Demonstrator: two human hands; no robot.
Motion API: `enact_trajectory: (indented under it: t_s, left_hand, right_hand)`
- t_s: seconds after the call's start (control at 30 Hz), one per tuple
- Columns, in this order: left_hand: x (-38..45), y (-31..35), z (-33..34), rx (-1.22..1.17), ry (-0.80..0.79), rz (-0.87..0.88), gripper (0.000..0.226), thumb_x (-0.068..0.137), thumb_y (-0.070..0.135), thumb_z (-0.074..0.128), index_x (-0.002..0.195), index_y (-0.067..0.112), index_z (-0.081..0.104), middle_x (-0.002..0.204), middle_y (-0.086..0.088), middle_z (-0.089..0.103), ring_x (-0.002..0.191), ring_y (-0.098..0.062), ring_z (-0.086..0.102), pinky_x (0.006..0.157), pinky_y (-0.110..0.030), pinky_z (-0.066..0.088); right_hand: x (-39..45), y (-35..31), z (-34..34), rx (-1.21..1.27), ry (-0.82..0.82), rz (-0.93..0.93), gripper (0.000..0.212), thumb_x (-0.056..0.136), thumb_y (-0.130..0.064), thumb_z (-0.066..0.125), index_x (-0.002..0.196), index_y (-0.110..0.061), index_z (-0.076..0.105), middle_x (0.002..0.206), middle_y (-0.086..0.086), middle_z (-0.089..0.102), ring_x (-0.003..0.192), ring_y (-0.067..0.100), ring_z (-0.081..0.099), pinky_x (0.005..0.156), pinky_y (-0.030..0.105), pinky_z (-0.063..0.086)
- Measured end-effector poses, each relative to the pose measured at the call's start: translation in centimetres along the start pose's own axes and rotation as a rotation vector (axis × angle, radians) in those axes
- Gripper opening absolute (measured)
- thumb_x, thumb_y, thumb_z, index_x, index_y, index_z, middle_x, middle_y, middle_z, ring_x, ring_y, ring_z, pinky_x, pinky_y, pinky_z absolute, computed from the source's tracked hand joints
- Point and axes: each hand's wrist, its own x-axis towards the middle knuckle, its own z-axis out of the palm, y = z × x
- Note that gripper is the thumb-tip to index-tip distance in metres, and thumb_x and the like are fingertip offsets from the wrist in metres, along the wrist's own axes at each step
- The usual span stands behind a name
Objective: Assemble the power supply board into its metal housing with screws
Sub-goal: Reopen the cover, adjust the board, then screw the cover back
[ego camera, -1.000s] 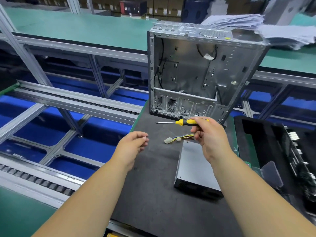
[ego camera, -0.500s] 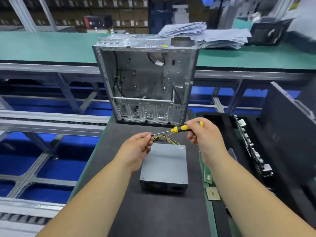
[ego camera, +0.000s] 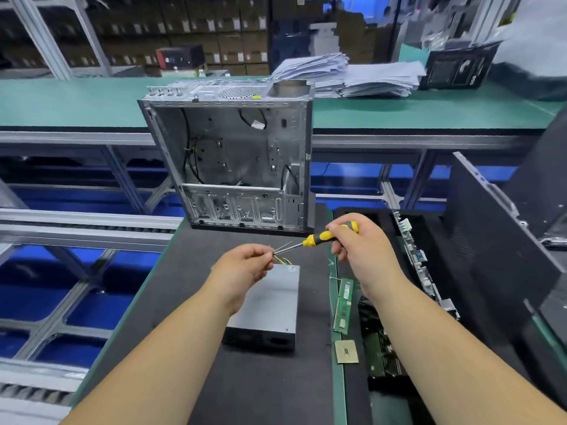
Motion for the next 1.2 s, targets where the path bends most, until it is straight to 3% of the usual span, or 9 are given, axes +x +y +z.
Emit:
enact_trajectory:
  t_s: [0.2,0.67,0.83,0.93,1.0,1.1,1.2]
  left_hand:
    - [-1.0,0.0,1.5,-0.117,0.007,-0.038,0.012,0.093,0.002,0.061,0.099,0.003,0.071,0.08,-0.002,0.072,0.07,-0.006,0.066,0.064,-0.015,0.053]
    - [-2.6,-0.1,2.5,-0.039,0.019,0.05,0.015,0.094,0.0,0.057,0.098,0.007,0.07,0.084,-0.003,0.073,0.077,-0.008,0.068,0.072,-0.017,0.054]
    - [-2.6,-0.1,2.2,0.022,-0.002,0.075,0.023,0.092,0.005,0.064,0.114,0.013,0.065,0.114,-0.01,0.069,0.108,-0.017,0.066,0.098,-0.029,0.05]
    - [-2.2,-0.6,1.4,0.154,0.045,0.083,0.024,0.093,0.01,0.062,0.113,0.022,0.066,0.116,0.001,0.07,0.116,-0.014,0.061,0.109,-0.04,0.042]
    - [-2.0,-1.0,0.5,0.248,0.106,0.114,0.024,0.094,0.013,0.059,0.105,0.032,0.069,0.108,0.009,0.071,0.111,-0.011,0.061,0.103,-0.037,0.045]
    - [-1.9,-0.8,-1.2,0.395,0.114,0.17,0.026,0.097,0.024,0.054,0.096,0.045,0.069,0.1,0.017,0.069,0.095,-0.005,0.062,0.08,-0.024,0.047]
    - [-1.5,-0.9,-2.7,0.348,0.024,0.171,0.017,0.096,0.022,0.059,0.096,0.033,0.072,0.092,0.008,0.073,0.08,-0.006,0.067,0.075,-0.023,0.048]
  right_hand:
    - [0.5,0.6,-1.5,0.01,-0.009,0.011,0.011,0.09,-0.022,0.057,0.089,-0.032,0.061,0.064,-0.007,0.065,0.056,0.003,0.057,0.059,0.022,0.048]
    - [0.9,0.9,-2.5,0.049,-0.066,0.055,0.008,0.092,-0.021,0.057,0.094,-0.027,0.063,0.067,-0.005,0.066,0.062,0.008,0.059,0.063,0.026,0.049]
    - [0.9,1.0,-2.5,0.031,-0.059,0.056,0.007,0.093,-0.022,0.058,0.095,-0.026,0.063,0.068,-0.004,0.066,0.062,0.008,0.059,0.061,0.025,0.048]
    - [0.9,1.3,-2.4,0.025,-0.042,0.067,0.007,0.094,-0.02,0.057,0.095,-0.024,0.063,0.068,-0.003,0.065,0.062,0.01,0.058,0.061,0.026,0.048]
    - [1.0,1.6,-2.1,0.016,-0.031,0.081,0.008,0.093,-0.02,0.057,0.093,-0.024,0.064,0.065,-0.005,0.065,0.06,0.008,0.057,0.06,0.025,0.047]
    - [1.1,1.8,-1.1,0.015,-0.046,0.097,0.01,0.091,-0.019,0.055,0.09,-0.023,0.064,0.063,-0.005,0.064,0.056,0.006,0.056,0.058,0.024,0.046]
    - [1.2,1.7,1.0,0.025,-0.09,0.11,0.009,0.091,-0.021,0.056,0.09,-0.023,0.065,0.062,-0.005,0.064,0.056,0.005,0.055,0.057,0.023,0.046]
